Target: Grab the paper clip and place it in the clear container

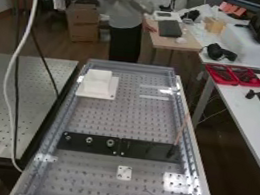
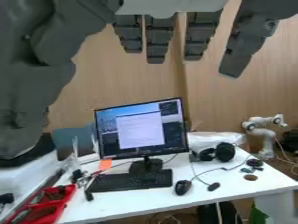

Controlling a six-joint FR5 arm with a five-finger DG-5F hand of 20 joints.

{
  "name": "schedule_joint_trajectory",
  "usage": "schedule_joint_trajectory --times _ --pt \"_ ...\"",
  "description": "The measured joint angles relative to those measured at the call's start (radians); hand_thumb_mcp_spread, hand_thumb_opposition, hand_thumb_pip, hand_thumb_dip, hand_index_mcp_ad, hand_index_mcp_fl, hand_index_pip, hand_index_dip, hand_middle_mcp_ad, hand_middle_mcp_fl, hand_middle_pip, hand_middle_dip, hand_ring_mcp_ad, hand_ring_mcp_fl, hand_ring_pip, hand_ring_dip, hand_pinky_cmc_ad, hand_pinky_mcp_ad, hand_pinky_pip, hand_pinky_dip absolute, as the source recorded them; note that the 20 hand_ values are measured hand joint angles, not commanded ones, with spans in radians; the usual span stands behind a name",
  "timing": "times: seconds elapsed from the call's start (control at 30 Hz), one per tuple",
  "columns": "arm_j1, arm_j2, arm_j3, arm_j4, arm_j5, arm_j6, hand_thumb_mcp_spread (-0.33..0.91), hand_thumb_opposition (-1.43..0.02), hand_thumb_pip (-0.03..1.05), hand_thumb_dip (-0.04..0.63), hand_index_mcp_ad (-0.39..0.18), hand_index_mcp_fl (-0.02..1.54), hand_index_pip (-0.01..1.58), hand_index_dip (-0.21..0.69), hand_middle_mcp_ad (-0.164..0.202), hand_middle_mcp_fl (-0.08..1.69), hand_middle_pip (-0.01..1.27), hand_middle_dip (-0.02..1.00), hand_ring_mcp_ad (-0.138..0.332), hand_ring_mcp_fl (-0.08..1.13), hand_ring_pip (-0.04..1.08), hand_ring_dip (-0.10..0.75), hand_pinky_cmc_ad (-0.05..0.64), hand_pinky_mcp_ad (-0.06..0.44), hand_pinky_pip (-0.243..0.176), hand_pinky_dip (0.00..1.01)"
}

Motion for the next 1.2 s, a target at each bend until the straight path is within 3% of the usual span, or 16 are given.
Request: schedule_joint_trajectory --times 0.73,1.07,1.2 --pt "-0.052 -0.077 -0.131 0.151 0.161 0.077 0.27 -0.74 0.48 0.115 -0.030 0.03 0.09 -0.019 0.012 0.01 0.10 0.16 0.145 0.00 0.07 0.094 0.379 0.293 -0.105 0.43" --pt "-0.133 -0.132 -0.165 0.209 0.135 0.104 0.26 -0.74 0.54 0.138 -0.037 0.02 0.09 -0.019 0.012 0.01 0.10 0.16 0.150 0.00 0.09 0.094 0.379 0.297 -0.105 0.43" --pt "-0.183 -0.152 -0.172 0.226 0.088 0.118 0.28 -0.74 0.55 0.161 -0.040 0.04 0.18 -0.019 0.012 0.01 0.10 0.16 0.152 0.00 0.09 0.094 0.379 0.297 -0.105 0.43"
